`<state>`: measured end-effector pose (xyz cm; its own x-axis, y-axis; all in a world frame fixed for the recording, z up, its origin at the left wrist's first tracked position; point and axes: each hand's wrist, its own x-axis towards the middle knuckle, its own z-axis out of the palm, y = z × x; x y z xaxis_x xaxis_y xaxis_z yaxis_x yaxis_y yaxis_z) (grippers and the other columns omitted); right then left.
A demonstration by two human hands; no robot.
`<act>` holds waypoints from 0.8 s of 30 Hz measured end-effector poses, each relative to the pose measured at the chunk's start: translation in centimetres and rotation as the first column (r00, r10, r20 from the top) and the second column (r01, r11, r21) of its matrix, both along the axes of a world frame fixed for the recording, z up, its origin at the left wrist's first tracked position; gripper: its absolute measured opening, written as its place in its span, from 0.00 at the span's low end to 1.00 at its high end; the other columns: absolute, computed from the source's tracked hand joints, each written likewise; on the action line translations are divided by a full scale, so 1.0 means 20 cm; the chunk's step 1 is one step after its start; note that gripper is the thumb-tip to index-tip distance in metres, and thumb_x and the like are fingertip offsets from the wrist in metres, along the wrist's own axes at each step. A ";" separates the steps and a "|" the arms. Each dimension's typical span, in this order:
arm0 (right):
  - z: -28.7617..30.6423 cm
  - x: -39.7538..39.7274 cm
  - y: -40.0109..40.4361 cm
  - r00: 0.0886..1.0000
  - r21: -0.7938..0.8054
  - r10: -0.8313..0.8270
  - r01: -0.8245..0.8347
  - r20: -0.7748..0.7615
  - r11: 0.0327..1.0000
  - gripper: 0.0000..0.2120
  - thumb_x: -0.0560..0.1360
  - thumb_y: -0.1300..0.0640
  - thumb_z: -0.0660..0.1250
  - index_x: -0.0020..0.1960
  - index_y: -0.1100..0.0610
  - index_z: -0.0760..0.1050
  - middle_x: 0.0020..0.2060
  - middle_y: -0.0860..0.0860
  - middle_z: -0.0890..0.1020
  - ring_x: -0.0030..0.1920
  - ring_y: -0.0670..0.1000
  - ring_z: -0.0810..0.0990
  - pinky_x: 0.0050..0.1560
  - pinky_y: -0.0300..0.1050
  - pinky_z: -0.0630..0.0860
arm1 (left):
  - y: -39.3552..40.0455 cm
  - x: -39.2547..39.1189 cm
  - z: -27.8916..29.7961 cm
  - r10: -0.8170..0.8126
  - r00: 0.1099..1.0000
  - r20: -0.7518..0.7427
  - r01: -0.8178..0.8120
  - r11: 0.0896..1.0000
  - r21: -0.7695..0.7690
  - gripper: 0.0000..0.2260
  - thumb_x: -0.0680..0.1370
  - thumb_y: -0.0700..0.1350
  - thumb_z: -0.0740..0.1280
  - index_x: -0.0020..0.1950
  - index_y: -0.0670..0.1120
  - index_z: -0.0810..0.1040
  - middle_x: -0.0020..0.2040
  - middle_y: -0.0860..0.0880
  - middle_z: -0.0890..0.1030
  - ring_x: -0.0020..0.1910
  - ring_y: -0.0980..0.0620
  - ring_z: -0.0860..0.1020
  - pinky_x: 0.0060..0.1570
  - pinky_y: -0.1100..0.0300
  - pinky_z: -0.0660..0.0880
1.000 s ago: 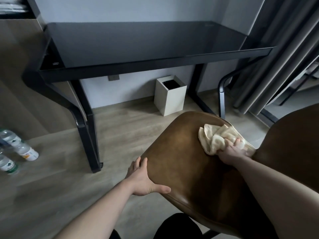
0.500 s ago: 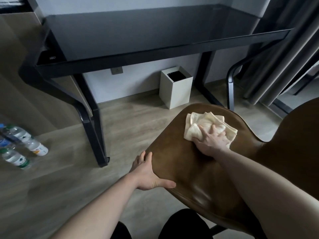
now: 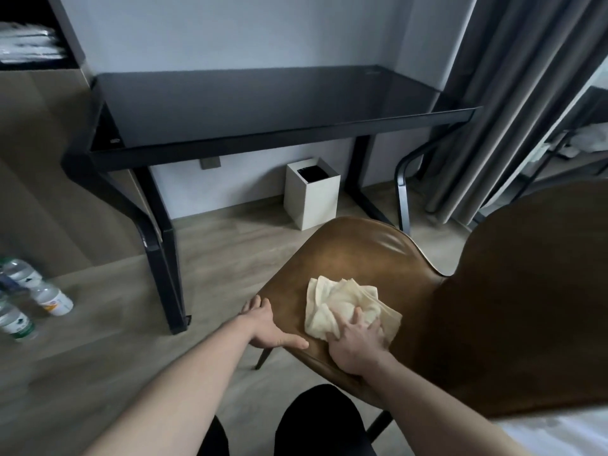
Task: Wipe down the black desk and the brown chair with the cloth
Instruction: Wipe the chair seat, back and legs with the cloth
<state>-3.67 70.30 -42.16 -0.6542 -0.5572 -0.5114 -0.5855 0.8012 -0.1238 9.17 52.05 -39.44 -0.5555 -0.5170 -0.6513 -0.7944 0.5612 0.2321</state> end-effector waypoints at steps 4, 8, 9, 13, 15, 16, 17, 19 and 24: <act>0.02 0.01 -0.01 0.998 -0.025 -0.058 0.058 0.026 0.998 0.33 0.81 0.29 0.49 0.82 0.29 0.40 0.85 0.52 0.37 0.81 0.74 0.35 0.78 0.75 0.44 | 0.02 -0.01 -0.03 0.015 1.000 0.009 -0.015 1.000 0.000 0.82 0.50 0.86 0.68 0.84 0.40 0.34 0.85 0.43 0.34 0.84 0.43 0.33 0.84 0.45 0.44; 0.02 -0.05 -0.16 0.993 -0.022 -0.118 0.118 0.023 0.993 0.36 0.79 0.25 0.52 0.81 0.27 0.37 0.83 0.53 0.31 0.79 0.76 0.31 0.75 0.81 0.39 | 0.01 0.00 -0.07 0.025 0.999 -0.041 -0.025 1.000 0.018 0.82 0.49 0.86 0.69 0.84 0.40 0.33 0.85 0.43 0.34 0.83 0.43 0.31 0.84 0.45 0.43; 0.02 -0.09 -0.20 0.994 -0.024 -0.112 0.113 0.010 0.993 0.37 0.79 0.24 0.52 0.80 0.27 0.37 0.83 0.53 0.31 0.79 0.76 0.32 0.74 0.82 0.39 | 0.00 0.00 -0.07 0.029 0.998 -0.053 -0.027 0.999 0.025 0.82 0.49 0.86 0.69 0.84 0.41 0.33 0.85 0.43 0.33 0.83 0.43 0.31 0.83 0.45 0.43; -0.01 -0.32 -0.43 0.994 -0.067 -0.105 0.104 -0.018 0.992 0.39 0.76 0.22 0.55 0.80 0.27 0.38 0.84 0.54 0.32 0.80 0.76 0.34 0.73 0.84 0.40 | -0.03 -0.02 -0.08 0.038 0.998 -0.058 -0.034 0.997 0.062 0.82 0.49 0.85 0.70 0.84 0.42 0.33 0.85 0.45 0.33 0.82 0.44 0.29 0.83 0.44 0.43; -0.04 -0.42 -0.54 0.991 -0.071 -0.134 0.132 -0.028 0.989 0.41 0.74 0.20 0.57 0.80 0.26 0.40 0.84 0.53 0.33 0.80 0.75 0.35 0.73 0.84 0.42 | -0.04 -0.02 -0.09 0.032 0.998 -0.056 -0.027 0.996 0.081 0.83 0.48 0.85 0.71 0.84 0.43 0.32 0.85 0.45 0.32 0.82 0.44 0.28 0.83 0.44 0.43; -0.05 -0.45 -0.58 0.989 -0.072 -0.144 0.141 -0.037 0.987 0.42 0.73 0.20 0.58 0.80 0.25 0.42 0.84 0.53 0.34 0.80 0.75 0.35 0.74 0.83 0.42 | -0.04 -0.03 -0.10 0.026 0.998 -0.051 -0.021 0.996 0.091 0.83 0.49 0.85 0.71 0.84 0.43 0.31 0.84 0.45 0.31 0.82 0.44 0.28 0.83 0.43 0.42; -0.06 -0.46 -0.60 0.988 -0.079 -0.146 0.142 -0.047 0.987 0.42 0.72 0.20 0.59 0.79 0.25 0.44 0.84 0.52 0.35 0.81 0.74 0.36 0.74 0.83 0.43 | -0.04 -0.03 -0.11 0.023 0.999 -0.043 -0.018 0.995 0.103 0.83 0.49 0.84 0.72 0.83 0.42 0.31 0.84 0.45 0.31 0.81 0.44 0.27 0.83 0.44 0.42; -0.07 -0.47 -0.60 0.989 -0.098 -0.130 0.122 -0.077 0.988 0.40 0.73 0.21 0.58 0.80 0.26 0.46 0.84 0.52 0.38 0.81 0.73 0.39 0.75 0.81 0.45 | -0.06 -0.04 -0.10 0.023 1.000 -0.020 -0.020 0.992 0.124 0.83 0.49 0.84 0.72 0.83 0.42 0.30 0.84 0.45 0.30 0.81 0.44 0.27 0.83 0.43 0.42; -0.04 -0.41 -0.45 0.994 -0.135 -0.049 0.036 -0.096 0.990 0.29 0.83 0.36 0.55 0.80 0.31 0.48 0.85 0.51 0.42 0.82 0.71 0.42 0.77 0.79 0.47 | -0.05 -0.04 -0.08 -0.003 1.000 0.017 0.000 0.993 0.122 0.84 0.48 0.85 0.71 0.83 0.41 0.30 0.84 0.44 0.30 0.82 0.42 0.29 0.83 0.44 0.42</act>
<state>-11.80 61.37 -43.06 -0.7221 -0.5867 -0.3666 -0.5661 0.8057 -0.1743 8.32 51.00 -41.08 -0.5441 -0.4323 -0.7190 -0.7982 0.5308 0.2848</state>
